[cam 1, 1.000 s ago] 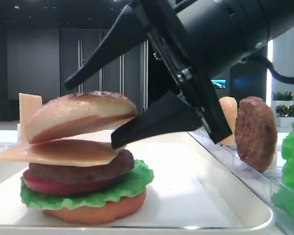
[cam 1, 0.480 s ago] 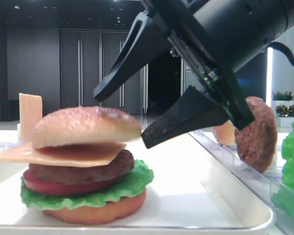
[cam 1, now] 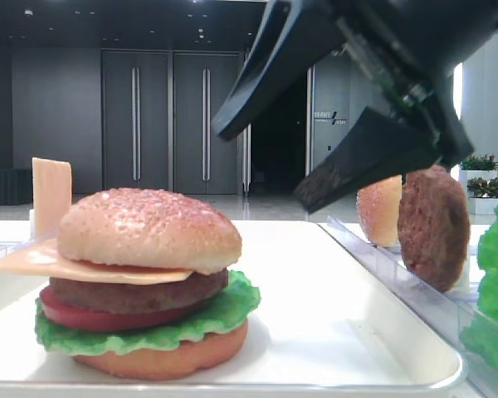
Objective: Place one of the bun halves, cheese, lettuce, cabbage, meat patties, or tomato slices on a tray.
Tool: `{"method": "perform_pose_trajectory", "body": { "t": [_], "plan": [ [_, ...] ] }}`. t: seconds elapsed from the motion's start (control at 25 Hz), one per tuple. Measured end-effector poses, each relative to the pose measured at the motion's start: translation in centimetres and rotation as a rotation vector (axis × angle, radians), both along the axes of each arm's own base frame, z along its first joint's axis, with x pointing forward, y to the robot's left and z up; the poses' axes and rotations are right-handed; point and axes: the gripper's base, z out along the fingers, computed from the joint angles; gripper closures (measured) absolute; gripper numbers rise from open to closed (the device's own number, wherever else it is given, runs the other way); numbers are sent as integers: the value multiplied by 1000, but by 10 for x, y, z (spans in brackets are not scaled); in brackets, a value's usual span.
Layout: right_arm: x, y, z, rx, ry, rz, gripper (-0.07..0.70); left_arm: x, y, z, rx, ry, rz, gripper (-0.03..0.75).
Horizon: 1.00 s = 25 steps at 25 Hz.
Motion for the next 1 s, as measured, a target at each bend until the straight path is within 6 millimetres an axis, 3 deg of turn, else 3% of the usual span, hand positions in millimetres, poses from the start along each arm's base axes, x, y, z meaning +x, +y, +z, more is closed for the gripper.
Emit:
{"method": "perform_pose_trajectory", "body": {
  "t": [0.24,0.4,0.72,1.0],
  "plan": [
    [-2,-27,30,-61,-91,-13,118,0,0,0,0,0,0,715],
    [1,-55,46,-159,-131,-74,118,0,0,0,0,0,0,715],
    [0,-122,59,-341,-105,-235,118,0,0,0,0,0,0,715],
    [-13,-174,66,-494,-21,-408,118,0,0,0,0,0,0,715]
  ]
}}
